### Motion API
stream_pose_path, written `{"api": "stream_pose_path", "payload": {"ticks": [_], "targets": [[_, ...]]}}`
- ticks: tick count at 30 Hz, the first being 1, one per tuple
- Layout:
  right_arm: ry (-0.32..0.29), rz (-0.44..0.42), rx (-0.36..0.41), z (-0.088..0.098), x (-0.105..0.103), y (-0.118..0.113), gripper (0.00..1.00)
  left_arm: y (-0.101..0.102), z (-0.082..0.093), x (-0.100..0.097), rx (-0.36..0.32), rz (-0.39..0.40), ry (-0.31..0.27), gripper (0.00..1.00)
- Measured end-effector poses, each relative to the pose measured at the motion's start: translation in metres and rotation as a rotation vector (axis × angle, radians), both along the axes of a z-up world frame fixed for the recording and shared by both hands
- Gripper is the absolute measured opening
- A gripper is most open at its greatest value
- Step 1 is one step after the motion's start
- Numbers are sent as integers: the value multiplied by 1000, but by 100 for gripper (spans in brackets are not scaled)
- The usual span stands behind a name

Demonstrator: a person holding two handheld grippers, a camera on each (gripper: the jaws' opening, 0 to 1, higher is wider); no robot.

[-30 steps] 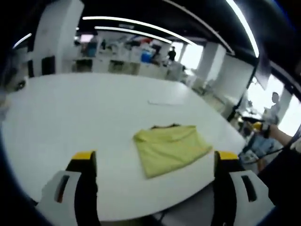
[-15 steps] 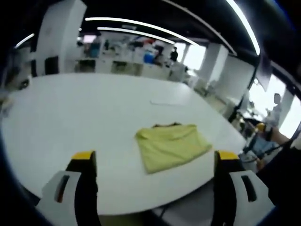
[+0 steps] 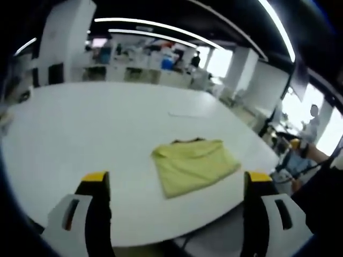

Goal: Fold the garment on the visible template until the final outline fits inside the template.

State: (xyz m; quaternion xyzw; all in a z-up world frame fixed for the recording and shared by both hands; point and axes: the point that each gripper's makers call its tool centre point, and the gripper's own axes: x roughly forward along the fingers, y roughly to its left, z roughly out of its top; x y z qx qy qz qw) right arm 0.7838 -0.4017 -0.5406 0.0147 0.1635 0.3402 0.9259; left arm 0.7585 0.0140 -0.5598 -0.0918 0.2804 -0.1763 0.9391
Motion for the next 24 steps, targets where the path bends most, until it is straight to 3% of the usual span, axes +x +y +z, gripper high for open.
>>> {"api": "stream_pose_path", "payload": {"ticks": [3, 6, 12, 24], "targets": [[52, 16, -7, -20, 6, 0, 79, -12, -8, 8, -13, -34, -16, 98], [67, 30, -7, -32, 14, 1, 66, -22, -18, 15, -10, -61, -2, 82], [112, 85, -13, -54, 30, 18, 60, -40, -48, 29, -10, -102, 50, 69], [220, 195, 0, -107, 63, 65, 47, -68, -103, 71, 0, -166, 141, 55]]}}
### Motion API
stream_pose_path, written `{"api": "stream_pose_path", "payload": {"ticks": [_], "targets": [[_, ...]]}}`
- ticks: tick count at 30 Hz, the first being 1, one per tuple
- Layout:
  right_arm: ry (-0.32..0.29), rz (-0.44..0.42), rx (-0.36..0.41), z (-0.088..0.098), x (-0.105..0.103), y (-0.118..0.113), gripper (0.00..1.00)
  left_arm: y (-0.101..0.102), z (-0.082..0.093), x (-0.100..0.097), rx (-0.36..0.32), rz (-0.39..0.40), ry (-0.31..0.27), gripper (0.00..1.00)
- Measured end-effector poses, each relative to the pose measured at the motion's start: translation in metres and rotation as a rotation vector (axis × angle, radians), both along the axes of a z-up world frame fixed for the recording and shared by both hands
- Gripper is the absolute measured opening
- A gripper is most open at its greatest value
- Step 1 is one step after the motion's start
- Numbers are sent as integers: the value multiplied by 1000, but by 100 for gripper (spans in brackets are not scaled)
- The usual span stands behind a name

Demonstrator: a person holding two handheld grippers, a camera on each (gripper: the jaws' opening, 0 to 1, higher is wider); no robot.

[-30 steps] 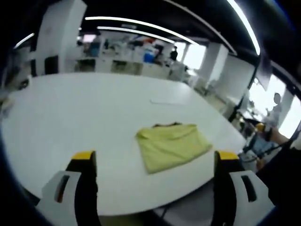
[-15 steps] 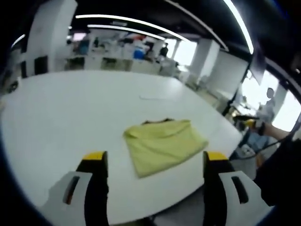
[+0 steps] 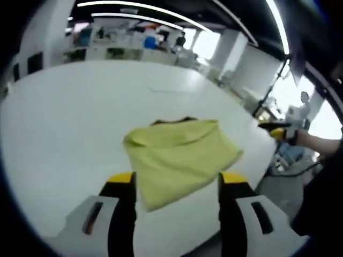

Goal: Fold the garment on the visible template until the final outline fits inside the template.

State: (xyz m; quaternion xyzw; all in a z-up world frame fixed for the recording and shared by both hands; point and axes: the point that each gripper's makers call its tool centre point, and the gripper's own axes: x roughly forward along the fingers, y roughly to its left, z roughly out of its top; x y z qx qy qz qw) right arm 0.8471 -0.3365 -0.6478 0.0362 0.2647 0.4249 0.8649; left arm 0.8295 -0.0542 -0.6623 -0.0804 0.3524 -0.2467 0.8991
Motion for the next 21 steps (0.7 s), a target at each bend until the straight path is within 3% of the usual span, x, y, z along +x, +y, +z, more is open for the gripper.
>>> {"api": "stream_pose_path", "payload": {"ticks": [12, 21], "targets": [[78, 31, -58, -52, 45, 20, 41, -6, -44, 46, 51, -44, 58, 49], [104, 91, -102, -76, 62, 41, 31, -9, -77, 72, 107, -98, 74, 44]]}}
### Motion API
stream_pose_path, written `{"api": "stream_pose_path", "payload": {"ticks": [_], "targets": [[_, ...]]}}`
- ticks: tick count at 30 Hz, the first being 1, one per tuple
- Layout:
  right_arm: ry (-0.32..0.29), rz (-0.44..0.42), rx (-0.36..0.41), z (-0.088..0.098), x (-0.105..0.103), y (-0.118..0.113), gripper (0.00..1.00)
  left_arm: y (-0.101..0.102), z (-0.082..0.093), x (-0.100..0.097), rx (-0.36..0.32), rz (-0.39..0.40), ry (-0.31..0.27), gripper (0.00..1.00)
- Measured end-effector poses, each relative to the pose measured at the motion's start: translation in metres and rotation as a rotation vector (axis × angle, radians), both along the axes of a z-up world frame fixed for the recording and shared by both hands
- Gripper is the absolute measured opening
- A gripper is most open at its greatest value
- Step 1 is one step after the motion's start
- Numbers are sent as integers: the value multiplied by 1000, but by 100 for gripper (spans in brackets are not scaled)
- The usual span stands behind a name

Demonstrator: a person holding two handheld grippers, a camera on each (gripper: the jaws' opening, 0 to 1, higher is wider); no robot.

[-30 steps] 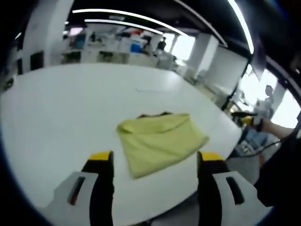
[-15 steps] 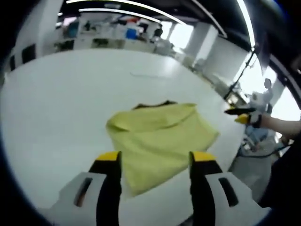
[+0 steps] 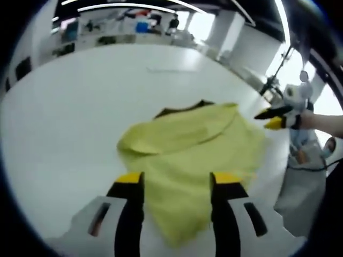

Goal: Fold the garment on the visible template until the final outline fits inside the template.

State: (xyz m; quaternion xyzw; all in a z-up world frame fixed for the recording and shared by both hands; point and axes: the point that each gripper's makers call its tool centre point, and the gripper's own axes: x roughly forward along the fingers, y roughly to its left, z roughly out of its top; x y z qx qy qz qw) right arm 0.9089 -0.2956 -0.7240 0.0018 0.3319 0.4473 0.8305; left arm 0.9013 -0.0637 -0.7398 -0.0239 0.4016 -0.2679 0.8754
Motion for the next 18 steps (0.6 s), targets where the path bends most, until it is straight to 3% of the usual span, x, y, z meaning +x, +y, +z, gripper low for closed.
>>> {"api": "stream_pose_path", "payload": {"ticks": [8, 18], "targets": [[17, 40, -35, -20, 12, 10, 29, -2, -12, 16, 15, -28, 6, 42], [27, 25, -62, -39, 27, 11, 28, -2, -22, 29, 31, -34, 4, 39]]}}
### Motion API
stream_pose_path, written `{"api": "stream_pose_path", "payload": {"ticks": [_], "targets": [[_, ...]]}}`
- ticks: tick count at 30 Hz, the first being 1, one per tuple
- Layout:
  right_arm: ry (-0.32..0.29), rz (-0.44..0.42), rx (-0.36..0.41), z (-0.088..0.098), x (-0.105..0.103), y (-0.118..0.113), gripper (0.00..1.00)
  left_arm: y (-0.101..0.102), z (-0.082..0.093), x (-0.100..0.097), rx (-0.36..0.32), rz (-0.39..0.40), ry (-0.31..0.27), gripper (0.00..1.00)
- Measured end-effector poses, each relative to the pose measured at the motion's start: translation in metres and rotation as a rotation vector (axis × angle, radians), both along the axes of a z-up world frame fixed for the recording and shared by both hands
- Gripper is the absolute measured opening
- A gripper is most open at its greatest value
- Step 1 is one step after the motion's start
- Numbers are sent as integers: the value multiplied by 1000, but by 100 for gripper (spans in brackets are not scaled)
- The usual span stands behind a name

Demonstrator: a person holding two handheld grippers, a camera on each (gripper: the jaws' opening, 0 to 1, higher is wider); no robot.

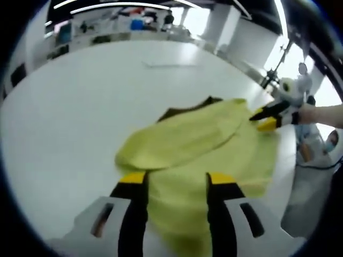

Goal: Fold the garment on the visible template until the final outline fits inside the template.

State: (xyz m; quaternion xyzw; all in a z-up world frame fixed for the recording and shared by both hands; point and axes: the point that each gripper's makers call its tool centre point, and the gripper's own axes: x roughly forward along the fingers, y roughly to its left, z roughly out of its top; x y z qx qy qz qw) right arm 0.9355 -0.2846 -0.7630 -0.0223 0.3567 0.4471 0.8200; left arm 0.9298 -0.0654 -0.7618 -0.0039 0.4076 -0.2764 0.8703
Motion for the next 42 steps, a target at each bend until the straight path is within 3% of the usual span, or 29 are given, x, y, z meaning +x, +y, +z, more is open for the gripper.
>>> {"api": "stream_pose_path", "payload": {"ticks": [9, 22, 32, 42], "targets": [[-15, -16, -14, -7, 16, 1, 25, -1, -4, 11, 16, -2, -11, 35], [-35, -27, -16, -2, 40, 4, 25, 2, -2, 37, 22, 35, -32, 30], [-46, -32, -47, -7, 66, -4, 24, 16, -6, 61, 42, 73, -30, 31], [-70, -34, -92, -11, 76, -16, 25, 29, -12, 68, 68, 99, -19, 28]]}}
